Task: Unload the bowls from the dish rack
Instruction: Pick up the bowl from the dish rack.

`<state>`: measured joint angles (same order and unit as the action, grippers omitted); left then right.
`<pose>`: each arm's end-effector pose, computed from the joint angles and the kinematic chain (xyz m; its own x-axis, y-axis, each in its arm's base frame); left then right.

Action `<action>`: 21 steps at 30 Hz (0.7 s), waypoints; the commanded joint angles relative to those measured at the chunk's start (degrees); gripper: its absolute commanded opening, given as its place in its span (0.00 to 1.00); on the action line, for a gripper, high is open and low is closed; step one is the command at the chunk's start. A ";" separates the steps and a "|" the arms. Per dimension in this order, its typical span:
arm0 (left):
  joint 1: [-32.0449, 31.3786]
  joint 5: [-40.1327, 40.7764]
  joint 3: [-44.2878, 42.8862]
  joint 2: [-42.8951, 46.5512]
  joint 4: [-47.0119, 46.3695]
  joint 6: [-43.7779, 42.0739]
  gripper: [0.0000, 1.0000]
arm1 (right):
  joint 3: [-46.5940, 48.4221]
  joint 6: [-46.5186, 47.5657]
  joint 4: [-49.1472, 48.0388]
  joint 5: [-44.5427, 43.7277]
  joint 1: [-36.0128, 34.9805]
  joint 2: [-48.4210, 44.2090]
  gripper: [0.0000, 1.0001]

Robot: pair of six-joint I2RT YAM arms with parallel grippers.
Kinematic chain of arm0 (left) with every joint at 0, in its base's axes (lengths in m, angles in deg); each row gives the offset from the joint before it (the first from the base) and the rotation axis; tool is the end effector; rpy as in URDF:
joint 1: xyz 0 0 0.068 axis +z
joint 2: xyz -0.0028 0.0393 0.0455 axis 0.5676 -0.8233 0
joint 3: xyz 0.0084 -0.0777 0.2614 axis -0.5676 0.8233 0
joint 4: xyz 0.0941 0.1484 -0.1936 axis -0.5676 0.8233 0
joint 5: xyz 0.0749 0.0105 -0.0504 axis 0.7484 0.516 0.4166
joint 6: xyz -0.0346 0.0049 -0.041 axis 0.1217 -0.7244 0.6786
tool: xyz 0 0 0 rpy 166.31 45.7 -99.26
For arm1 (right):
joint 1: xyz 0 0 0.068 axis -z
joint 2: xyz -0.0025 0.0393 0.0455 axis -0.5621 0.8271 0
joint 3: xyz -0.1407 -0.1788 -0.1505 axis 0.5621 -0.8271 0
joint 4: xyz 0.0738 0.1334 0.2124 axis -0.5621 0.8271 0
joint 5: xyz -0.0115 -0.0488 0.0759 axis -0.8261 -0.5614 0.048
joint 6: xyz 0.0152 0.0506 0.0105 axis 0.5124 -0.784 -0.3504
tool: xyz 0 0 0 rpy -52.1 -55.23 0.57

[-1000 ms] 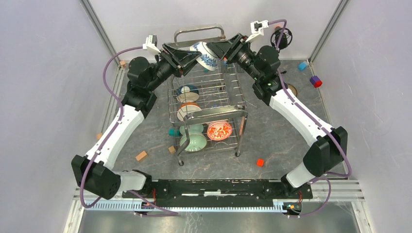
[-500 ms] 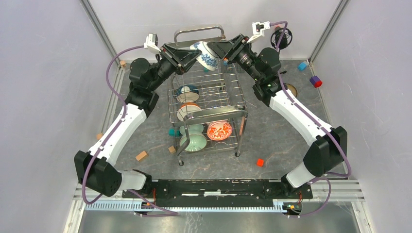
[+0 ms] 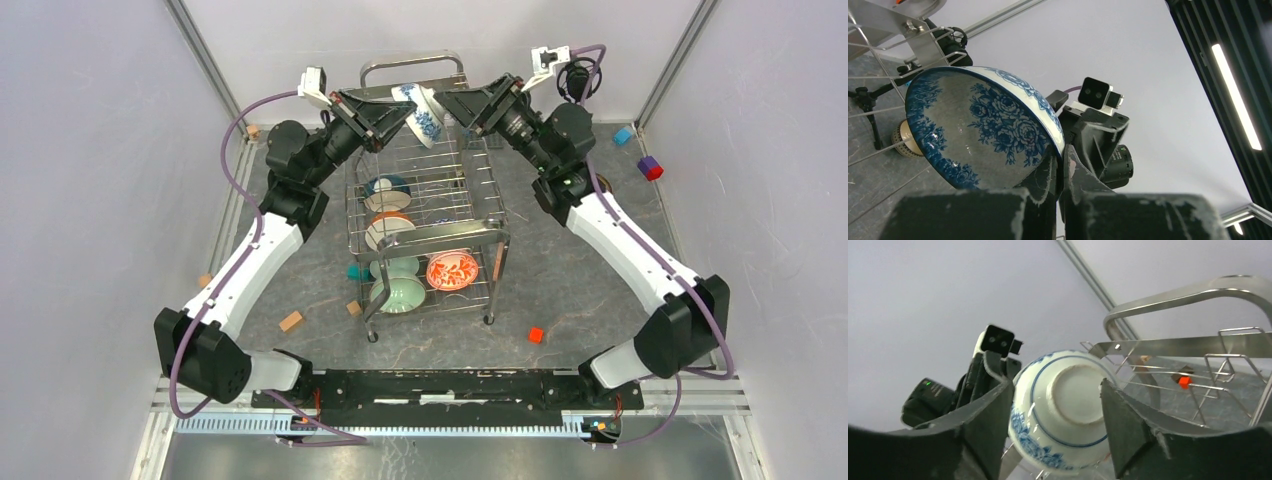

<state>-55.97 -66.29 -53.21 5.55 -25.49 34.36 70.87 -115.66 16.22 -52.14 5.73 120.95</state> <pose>0.2812 -0.1259 0.4424 -0.6108 -0.7117 -0.3470 0.4526 0.0457 -0.8905 0.3056 0.1779 0.4476 -0.3510 0.6588 -0.6654 -0.6818 0.3072 0.6639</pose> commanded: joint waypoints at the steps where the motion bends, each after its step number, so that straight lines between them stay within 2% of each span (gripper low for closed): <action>1: -0.08 0.59 -1.57 1.36 -7.03 0.62 0.02 | 0.08 0.37 3.15 5.10 2.70 -4.81 0.78; 2: -0.07 0.71 -1.96 1.39 -7.35 0.62 0.02 | 0.51 0.38 3.64 5.94 3.78 -5.32 0.90; 4: -0.09 1.01 -2.65 1.41 -8.58 0.92 0.02 | 1.54 0.38 4.72 7.49 5.93 -6.46 0.98; 13: -0.14 1.20 -9.27 1.40 -12.21 1.51 0.02 | 0.06 2.16 10.10 9.08 12.34 -15.36 0.98; 18: -0.15 1.21 -13.52 3.45 -8.84 -1.40 0.02 | -12.96 1.99 6.17 5.35 13.06 -25.61 0.98; 21: -0.09 1.44 -14.43 5.56 -6.04 -3.56 0.02 | -21.30 4.58 7.35 0.42 13.11 -33.23 0.98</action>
<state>-55.95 -65.77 -63.68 6.66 -29.60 34.23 57.86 -114.18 23.89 -46.42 18.71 94.96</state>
